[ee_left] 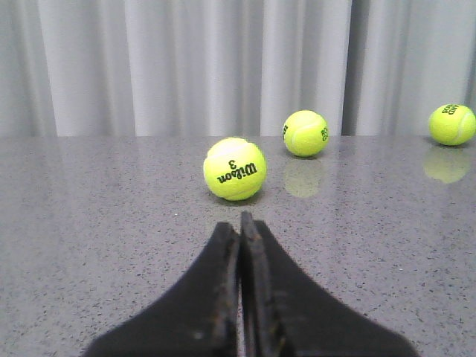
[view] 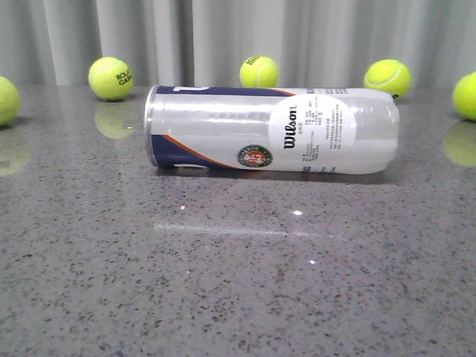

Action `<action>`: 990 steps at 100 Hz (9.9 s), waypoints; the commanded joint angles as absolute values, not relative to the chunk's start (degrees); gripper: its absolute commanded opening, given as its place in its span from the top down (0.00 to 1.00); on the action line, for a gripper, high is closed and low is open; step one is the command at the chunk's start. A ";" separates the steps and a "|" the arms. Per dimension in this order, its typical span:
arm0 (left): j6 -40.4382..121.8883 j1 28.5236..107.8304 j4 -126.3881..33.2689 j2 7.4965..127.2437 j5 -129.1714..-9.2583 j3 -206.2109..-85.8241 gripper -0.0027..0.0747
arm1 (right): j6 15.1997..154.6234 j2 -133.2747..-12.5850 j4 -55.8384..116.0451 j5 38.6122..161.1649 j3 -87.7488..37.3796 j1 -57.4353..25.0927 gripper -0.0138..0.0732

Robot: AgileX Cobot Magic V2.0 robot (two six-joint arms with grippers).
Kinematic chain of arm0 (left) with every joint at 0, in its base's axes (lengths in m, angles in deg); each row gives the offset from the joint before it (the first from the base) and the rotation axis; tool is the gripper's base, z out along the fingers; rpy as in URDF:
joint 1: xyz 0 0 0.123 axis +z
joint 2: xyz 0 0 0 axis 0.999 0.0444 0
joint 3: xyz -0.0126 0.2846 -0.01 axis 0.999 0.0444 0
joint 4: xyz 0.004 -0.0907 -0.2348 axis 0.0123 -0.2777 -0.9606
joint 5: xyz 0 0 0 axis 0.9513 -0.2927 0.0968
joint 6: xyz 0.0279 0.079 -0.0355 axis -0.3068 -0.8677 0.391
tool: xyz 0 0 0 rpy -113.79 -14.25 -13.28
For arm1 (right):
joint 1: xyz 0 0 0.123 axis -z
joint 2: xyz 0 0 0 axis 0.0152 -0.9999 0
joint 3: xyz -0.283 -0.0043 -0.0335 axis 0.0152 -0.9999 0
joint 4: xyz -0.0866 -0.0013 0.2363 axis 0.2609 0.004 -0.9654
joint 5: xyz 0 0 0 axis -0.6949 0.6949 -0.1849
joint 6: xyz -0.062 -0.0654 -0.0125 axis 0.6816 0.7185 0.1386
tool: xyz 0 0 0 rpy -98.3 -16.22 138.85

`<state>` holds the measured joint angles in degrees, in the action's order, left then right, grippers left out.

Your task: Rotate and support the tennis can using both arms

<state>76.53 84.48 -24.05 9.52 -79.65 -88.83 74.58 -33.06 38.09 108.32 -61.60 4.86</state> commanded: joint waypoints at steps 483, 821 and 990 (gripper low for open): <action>56.17 76.59 -37.16 69.34 -8.96 -170.12 0.99 | 74.57 -33.28 37.42 103.35 -60.75 5.14 0.92; 75.51 73.97 -28.87 27.81 -82.96 -106.61 0.67 | 74.57 -33.28 37.42 103.35 -60.75 5.14 0.92; 77.72 83.68 -20.39 9.69 -86.50 -87.24 0.99 | 74.57 -33.28 37.42 103.35 -60.75 5.14 0.92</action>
